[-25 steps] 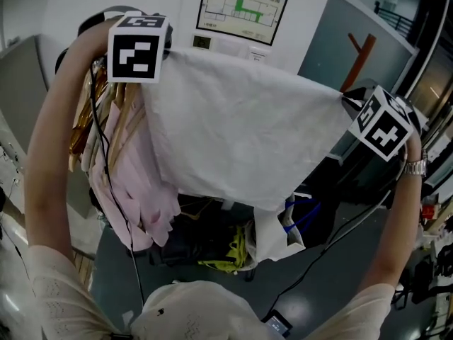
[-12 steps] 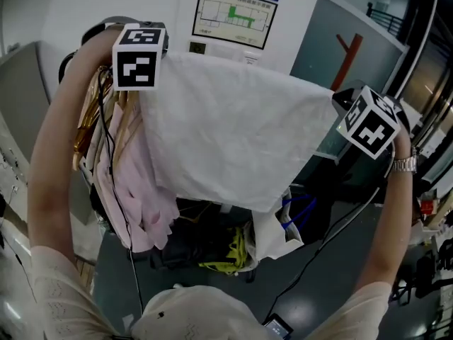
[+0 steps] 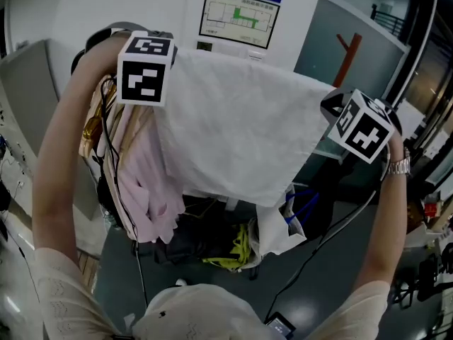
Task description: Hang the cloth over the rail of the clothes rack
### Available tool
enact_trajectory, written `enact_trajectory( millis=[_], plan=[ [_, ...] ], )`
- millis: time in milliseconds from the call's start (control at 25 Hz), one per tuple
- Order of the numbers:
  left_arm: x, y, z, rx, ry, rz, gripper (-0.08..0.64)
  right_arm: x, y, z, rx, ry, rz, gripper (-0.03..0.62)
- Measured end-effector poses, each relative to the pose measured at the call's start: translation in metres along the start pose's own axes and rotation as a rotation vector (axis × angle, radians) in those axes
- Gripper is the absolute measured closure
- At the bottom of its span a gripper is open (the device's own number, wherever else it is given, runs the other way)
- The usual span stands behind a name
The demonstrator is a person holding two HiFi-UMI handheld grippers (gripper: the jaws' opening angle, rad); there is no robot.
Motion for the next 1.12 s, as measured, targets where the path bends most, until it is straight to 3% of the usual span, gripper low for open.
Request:
enact_trajectory(
  millis=[200,320,400,480,680,800,880,960,1120],
  plan=[
    [0.099,-0.016,0.042,0.131,0.045,-0.181,0.548,-0.076,0.022,0.039,0.153,0.019,0.11,0.574],
    [0.157,-0.015,0.07,0.292,-0.003,-0.189,0.548,-0.139,0.046,0.062,0.263,0.118,0.127,0.574],
    [0.192,-0.009,0.084,0.448,-0.155,-0.172,0.548,-0.182,0.062,0.072,0.349,0.282,0.13,0.574],
    [0.226,0.0,0.094,0.569,-0.378,-0.142,0.548,-0.222,0.074,0.08,0.428,0.482,0.126,0.574],
    [0.327,0.007,0.095,0.696,-1.026,-0.123,0.548,-0.338,0.066,0.105,0.517,0.935,0.054,0.574],
    [0.392,-0.009,0.082,0.749,-1.34,-0.135,0.548,-0.41,0.047,0.12,0.514,1.178,0.009,0.574],
    [0.444,-0.026,0.068,0.721,-1.459,-0.145,0.548,-0.461,0.03,0.13,0.459,1.335,-0.001,0.574],
    [0.491,-0.042,0.053,0.659,-1.527,-0.156,0.548,-0.502,0.011,0.142,0.416,1.447,-0.005,0.574],
    [0.552,-0.081,0.039,0.594,-1.627,-0.207,0.548,-0.549,-0.029,0.166,0.365,1.435,-0.032,0.574]
  ],
)
Point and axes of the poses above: the fingertips, and each gripper's own axes: y forward along the fingers, x to its right, z out of its top, the point moved 6 cm from there along -y, backward along the fingers, and after that the axes turned 6 degrees about -y, right-handed, at the moved point
